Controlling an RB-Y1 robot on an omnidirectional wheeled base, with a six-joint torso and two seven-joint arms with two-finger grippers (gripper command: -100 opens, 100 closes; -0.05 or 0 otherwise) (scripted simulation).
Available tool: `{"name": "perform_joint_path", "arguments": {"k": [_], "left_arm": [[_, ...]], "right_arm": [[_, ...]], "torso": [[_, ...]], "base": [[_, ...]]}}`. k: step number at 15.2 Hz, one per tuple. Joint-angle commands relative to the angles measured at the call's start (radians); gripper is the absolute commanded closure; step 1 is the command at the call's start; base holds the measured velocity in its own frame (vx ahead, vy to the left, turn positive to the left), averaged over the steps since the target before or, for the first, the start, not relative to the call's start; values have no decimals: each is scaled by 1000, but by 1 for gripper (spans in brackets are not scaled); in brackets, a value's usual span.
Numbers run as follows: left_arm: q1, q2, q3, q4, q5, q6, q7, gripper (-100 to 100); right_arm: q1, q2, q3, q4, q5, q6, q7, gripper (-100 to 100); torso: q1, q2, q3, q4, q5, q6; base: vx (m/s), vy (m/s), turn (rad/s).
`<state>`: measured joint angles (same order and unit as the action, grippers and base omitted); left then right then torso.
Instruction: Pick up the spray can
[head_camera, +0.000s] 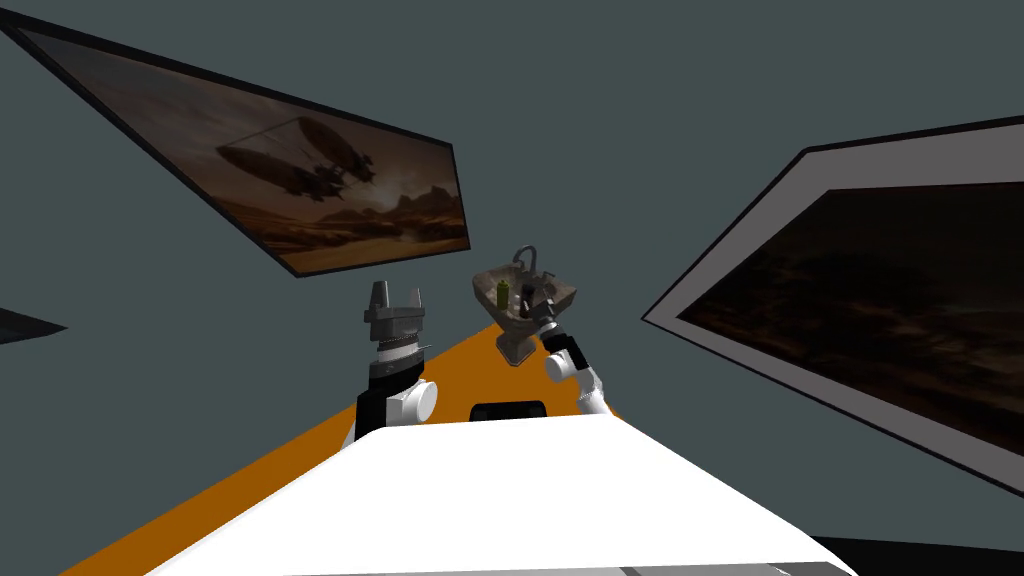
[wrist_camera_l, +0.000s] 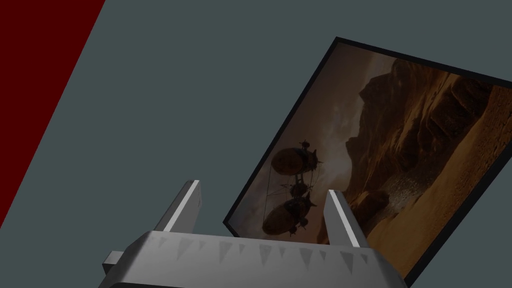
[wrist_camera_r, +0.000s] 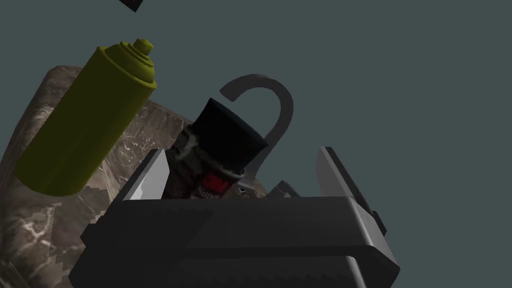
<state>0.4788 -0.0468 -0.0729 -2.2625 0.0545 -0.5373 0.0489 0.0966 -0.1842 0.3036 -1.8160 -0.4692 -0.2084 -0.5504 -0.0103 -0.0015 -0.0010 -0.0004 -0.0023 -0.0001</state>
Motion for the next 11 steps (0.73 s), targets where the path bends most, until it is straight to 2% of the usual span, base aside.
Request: {"name": "perform_joint_path", "arguments": {"k": [1,2,3,4,5,6,7,8,11], "left_arm": [[0,0,0,0,0,0,0,0],[0,0,0,0,0,0,0,0],[0,0,0,0,0,0,0,0],[0,0,0,0,0,0,0,0],[0,0,0,0,0,0,0,0],[0,0,0,0,0,0,0,0],[0,0,0,0,0,0,0,0],[0,0,0,0,0,0,0,0],[0,0,0,0,0,0,0,0]], "right_arm": [[-13,9,17,17,-22,21,-31,-100],[-33,14,34,44,-51,40,-65,-100],[-33,14,34,44,-51,40,-65,-100],[-53,19,51,69,-79,59,-99,-100],[-53,19,51,69,-79,59,-99,-100],[-72,24,67,94,-106,77,-132,-100],[-72,24,67,94,-106,77,-132,-100],[-91,30,82,117,-132,94,-163,-100],[-109,35,97,140,-157,111,-193,-100]], "torso": [[0,0,0,0,0,0],[1,0,0,0,0,0],[1,0,0,0,0,0],[2,-1,0,0,0,0],[1,-1,-1,0,0,0],[1,-1,-1,0,0,0],[1,-2,-1,0,0,0],[2,-2,-1,0,0,0],[1,-1,-1,0,0,0]], "base": [[-9,-126,67],[0,-116,84],[7,-118,78],[9,-135,81],[7,-128,74],[8,-119,86],[7,-111,69],[-1,-122,79],[4,-118,64]]}}
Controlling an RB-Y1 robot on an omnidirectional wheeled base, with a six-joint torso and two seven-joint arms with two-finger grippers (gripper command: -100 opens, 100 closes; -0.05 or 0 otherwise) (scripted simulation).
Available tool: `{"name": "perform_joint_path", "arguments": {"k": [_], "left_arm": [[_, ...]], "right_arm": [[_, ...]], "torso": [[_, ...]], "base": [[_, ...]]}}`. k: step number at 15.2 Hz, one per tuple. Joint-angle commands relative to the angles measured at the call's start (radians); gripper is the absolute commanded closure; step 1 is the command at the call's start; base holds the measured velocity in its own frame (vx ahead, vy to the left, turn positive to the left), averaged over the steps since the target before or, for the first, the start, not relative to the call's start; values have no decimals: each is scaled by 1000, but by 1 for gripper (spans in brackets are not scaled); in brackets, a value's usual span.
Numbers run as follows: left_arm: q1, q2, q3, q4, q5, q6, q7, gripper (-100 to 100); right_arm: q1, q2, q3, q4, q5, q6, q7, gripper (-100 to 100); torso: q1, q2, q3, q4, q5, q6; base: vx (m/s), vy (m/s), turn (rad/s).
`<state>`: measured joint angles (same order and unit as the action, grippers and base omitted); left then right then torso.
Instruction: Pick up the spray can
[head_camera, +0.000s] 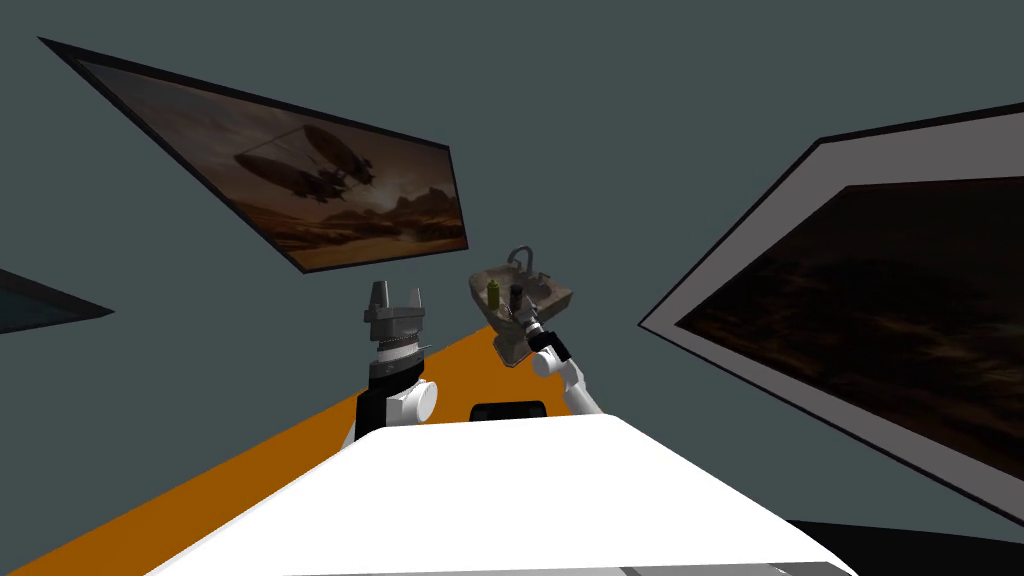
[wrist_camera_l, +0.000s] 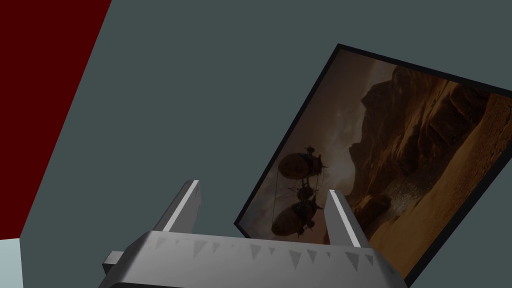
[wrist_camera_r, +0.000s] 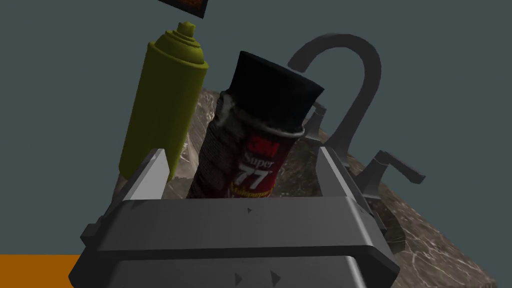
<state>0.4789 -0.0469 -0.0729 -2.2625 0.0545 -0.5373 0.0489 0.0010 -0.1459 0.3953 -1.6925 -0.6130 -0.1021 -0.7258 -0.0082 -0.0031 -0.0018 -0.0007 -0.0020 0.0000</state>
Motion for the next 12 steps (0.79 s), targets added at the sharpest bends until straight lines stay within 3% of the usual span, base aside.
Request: {"name": "perform_joint_path", "arguments": {"k": [1,9,12], "left_arm": [[0,0,0,0,0,0,0,0],[0,0,0,0,0,0,0,0],[0,0,0,0,0,0,0,0]], "right_arm": [[-31,2,19,38,-36,20,-46,-100],[-118,28,78,134,-145,91,-177,-100],[-137,34,89,151,-166,104,-202,-100]], "torso": [[0,0,0,0,0,0],[-2,-2,-1,0,0,0],[0,-3,-2,-1,0,0]], "base": [[2,-118,62],[17,-138,76],[36,-97,46]]}}
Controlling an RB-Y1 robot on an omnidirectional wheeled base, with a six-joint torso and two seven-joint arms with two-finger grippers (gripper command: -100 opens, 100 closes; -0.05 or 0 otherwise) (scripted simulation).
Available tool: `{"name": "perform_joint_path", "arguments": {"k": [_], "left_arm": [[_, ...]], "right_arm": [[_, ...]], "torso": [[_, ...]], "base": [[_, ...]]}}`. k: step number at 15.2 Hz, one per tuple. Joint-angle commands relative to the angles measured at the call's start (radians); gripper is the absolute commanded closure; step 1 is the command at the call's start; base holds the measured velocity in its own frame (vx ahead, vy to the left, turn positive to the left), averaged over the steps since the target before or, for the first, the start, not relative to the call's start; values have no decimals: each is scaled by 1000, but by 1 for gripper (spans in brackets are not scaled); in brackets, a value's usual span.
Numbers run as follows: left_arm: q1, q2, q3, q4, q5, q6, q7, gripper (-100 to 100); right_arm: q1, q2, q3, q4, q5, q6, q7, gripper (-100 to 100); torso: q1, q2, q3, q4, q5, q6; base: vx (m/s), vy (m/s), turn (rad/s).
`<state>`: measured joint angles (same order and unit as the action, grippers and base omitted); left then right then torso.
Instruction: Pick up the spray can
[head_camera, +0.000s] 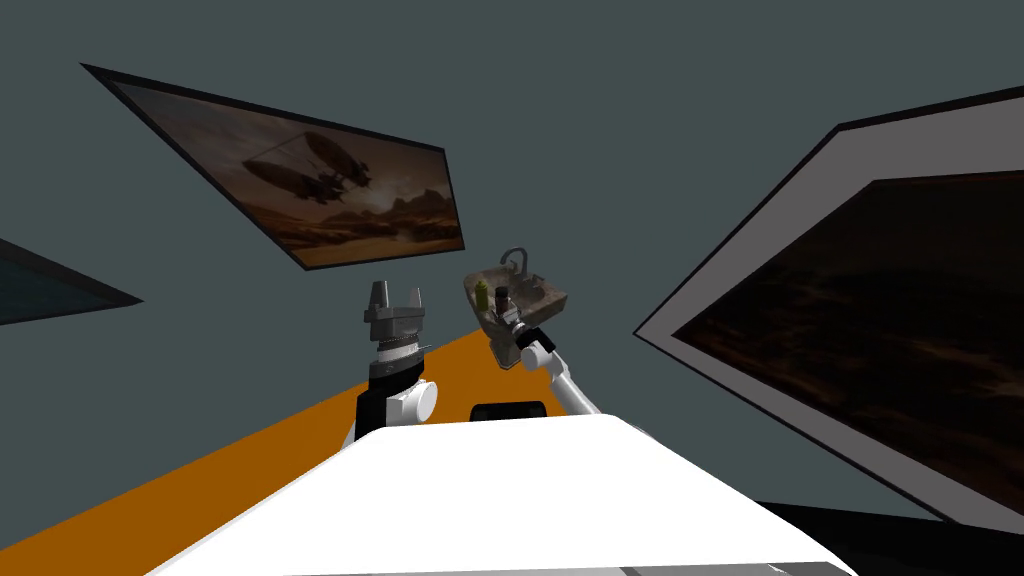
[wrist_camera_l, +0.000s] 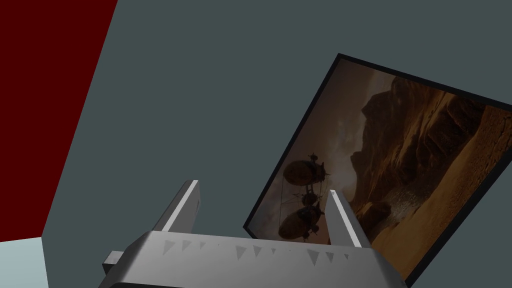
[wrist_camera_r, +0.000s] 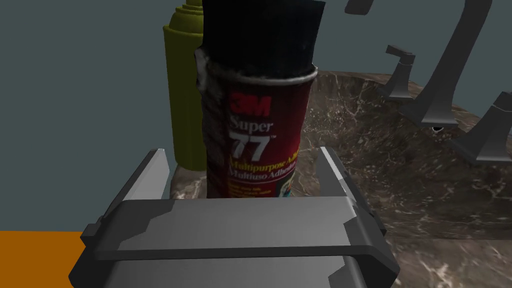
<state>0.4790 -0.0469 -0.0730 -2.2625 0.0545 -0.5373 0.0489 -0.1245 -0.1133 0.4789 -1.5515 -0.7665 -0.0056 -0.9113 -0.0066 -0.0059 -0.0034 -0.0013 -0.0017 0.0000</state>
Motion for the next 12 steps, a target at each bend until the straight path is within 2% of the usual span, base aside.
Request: {"name": "perform_joint_path", "arguments": {"k": [1,2,3,5,6,8,9,10,12], "left_arm": [[0,0,0,0,0,0,0,0],[0,0,0,0,0,0,0,0],[0,0,0,0,0,0,0,0],[0,0,0,0,0,0,0,0],[0,0,0,0,0,0,0,0],[0,0,0,0,0,0,0,0],[0,0,0,0,0,0,0,0],[0,0,0,0,0,0,0,0],[0,0,0,0,0,0,0,0]], "right_arm": [[-23,6,13,19,-23,15,-30,-100],[-8,2,5,7,-10,6,-13,-100],[40,-35,29,-42,21,-17,-28,-100],[74,-35,29,-61,21,-17,-28,-100],[97,-73,51,-94,53,-43,-38,-100],[141,-73,51,-130,53,-43,-38,-100],[159,-73,51,-130,53,-43,-38,-100],[184,-111,73,-169,86,-69,-49,-100],[228,-111,73,-199,86,-69,-49,-100]], "torso": [[0,0,0,0,0,0],[1,0,0,0,0,0],[2,0,0,0,0,0],[7,-4,-2,-1,1,0],[8,-4,-3,-1,2,0],[10,-7,-4,-2,2,0],[10,-6,-4,-2,2,0],[10,-4,-3,-1,2,0],[9,-6,-3,-1,2,0]], "base": [[42,-77,64],[29,-50,33],[89,2,35],[124,26,20],[132,37,21],[142,57,18],[69,32,-1],[105,35,27],[120,28,20]]}}
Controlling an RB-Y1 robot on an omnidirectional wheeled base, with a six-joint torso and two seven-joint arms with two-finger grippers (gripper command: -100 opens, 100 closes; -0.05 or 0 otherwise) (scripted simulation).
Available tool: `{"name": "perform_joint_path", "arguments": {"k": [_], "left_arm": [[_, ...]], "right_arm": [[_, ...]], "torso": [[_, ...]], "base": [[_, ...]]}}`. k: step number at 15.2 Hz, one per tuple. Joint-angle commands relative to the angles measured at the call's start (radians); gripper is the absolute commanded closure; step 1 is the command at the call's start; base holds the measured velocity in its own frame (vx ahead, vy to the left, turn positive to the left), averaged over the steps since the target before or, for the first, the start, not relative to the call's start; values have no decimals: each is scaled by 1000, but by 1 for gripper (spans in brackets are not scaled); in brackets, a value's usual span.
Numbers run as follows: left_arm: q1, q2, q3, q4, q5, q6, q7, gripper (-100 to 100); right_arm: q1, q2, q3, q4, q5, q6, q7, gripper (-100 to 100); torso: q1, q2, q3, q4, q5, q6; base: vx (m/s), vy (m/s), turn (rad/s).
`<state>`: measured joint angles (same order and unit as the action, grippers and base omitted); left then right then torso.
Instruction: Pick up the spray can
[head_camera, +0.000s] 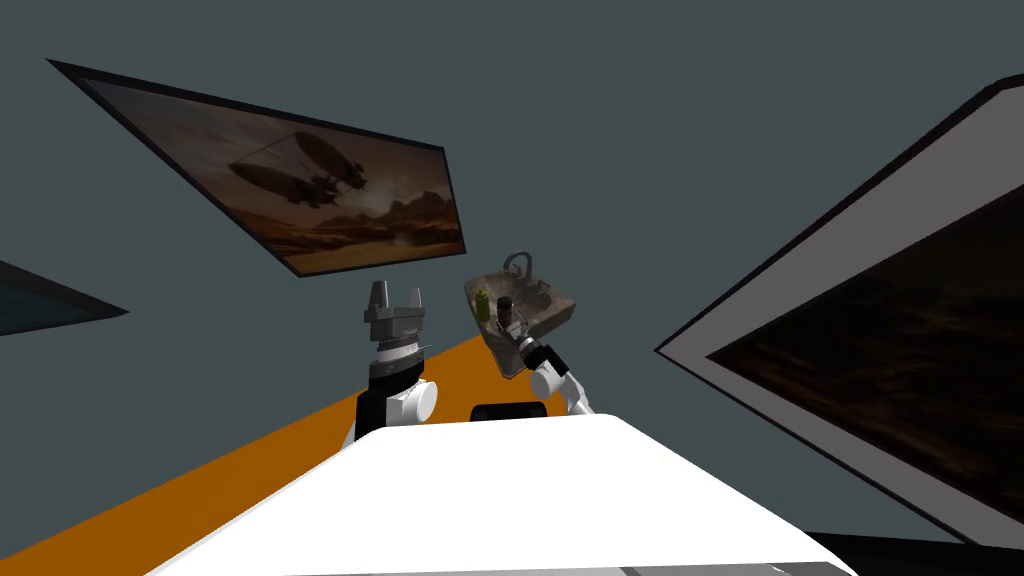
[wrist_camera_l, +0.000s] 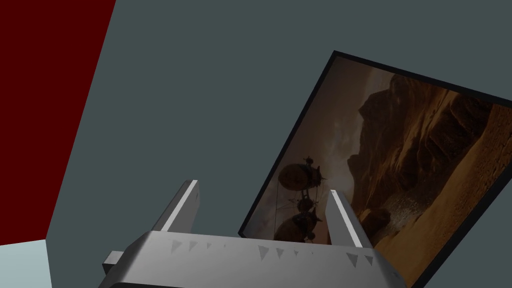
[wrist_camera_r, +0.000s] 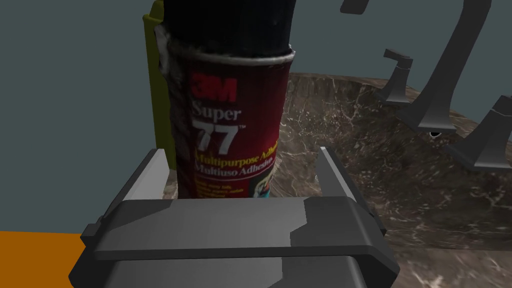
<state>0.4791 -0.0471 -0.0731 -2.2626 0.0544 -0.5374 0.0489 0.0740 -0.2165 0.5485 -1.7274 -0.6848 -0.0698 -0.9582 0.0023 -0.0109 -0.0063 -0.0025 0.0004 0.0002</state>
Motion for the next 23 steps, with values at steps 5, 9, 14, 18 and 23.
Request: {"name": "perform_joint_path", "arguments": {"k": [5,9,14,18,23], "left_arm": [[0,0,0,0,0,0,0,0],[0,0,0,0,0,0,0,0],[0,0,0,0,0,0,0,0],[0,0,0,0,0,0,0,0],[0,0,0,0,0,0,0,0]], "right_arm": [[129,-45,25,-93,38,-30,-12,-100],[208,-83,47,-162,71,-56,-23,-100],[298,-121,69,-231,104,-82,-33,-100],[382,-159,91,-300,137,-108,-44,-100],[495,-234,135,-411,203,-159,-65,-100]], "torso": [[0,0,0,0,0,1],[0,-3,-2,-1,0,1],[-1,-2,-1,-1,0,1],[-1,-2,-1,-1,0,1],[-1,0,0,0,0,1]], "base": [[71,31,13],[110,25,17],[91,24,12],[103,23,17],[93,31,18]]}}
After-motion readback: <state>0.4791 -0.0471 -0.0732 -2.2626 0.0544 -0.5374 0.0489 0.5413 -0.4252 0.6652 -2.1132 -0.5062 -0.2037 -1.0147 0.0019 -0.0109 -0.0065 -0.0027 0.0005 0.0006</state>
